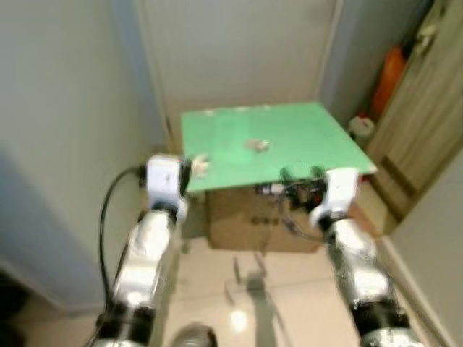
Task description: Hang keys on a hook
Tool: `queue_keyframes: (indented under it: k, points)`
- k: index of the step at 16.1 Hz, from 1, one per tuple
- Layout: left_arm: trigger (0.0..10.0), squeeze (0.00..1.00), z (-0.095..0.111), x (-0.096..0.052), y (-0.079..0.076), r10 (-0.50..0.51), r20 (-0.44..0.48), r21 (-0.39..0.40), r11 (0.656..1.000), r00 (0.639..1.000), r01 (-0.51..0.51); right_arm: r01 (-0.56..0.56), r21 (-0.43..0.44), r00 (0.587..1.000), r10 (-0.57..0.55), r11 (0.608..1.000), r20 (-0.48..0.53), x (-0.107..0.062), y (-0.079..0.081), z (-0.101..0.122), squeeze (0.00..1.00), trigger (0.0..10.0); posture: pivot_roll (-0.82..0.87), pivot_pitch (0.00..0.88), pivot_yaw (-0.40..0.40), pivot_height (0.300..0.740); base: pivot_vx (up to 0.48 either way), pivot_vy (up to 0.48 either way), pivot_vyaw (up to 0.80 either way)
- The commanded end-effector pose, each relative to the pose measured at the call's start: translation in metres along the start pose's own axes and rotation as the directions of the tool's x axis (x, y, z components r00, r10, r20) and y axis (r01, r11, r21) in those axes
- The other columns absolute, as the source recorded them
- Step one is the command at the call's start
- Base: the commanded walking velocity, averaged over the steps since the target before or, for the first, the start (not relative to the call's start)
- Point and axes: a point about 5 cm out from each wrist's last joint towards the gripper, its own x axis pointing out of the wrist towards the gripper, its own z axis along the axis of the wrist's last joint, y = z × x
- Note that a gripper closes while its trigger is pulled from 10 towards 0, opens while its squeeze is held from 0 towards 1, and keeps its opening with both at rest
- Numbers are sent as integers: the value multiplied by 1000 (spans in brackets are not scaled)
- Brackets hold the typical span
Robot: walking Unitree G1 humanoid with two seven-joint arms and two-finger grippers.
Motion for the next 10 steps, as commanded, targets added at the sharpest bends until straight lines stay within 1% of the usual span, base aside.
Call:
queue_keyframes:
  k: [1, 6, 8, 10]
  points:
    - [0, 0, 16, 8, -4, -28, 57, 18, 999, 998, 27, 11, -17, 1000, -11, 1000, 18, 4, -4, 8, 0, 10000, -2, 0, 29, 740, 0, 0, -613]
    - [0, 0, 14, 9, -7, -51, 49, 16, 999, 998, 50, 8, -20, 1000, -8, 1000, 12, 4, -4, 8, 0, 10000, -5, 0, 30, 740, 0, 0, -599]
    - [0, 0, 12, 9, -10, -79, 36, 34, 996, 996, 78, 4, -22, 1000, -4, 1000, 7, 3, -4, 7, 0, 10000, -8, 0, 30, 740, 0, 0, -575]
    - [0, 0, 6, 11, -14, -115, -3, 68, 991, 993, 115, 0, -26, 1000, 0, 1000, 1, 1, -5, 6, 0, 10000, -13, 0, 30, 740, 0, 0, -572]
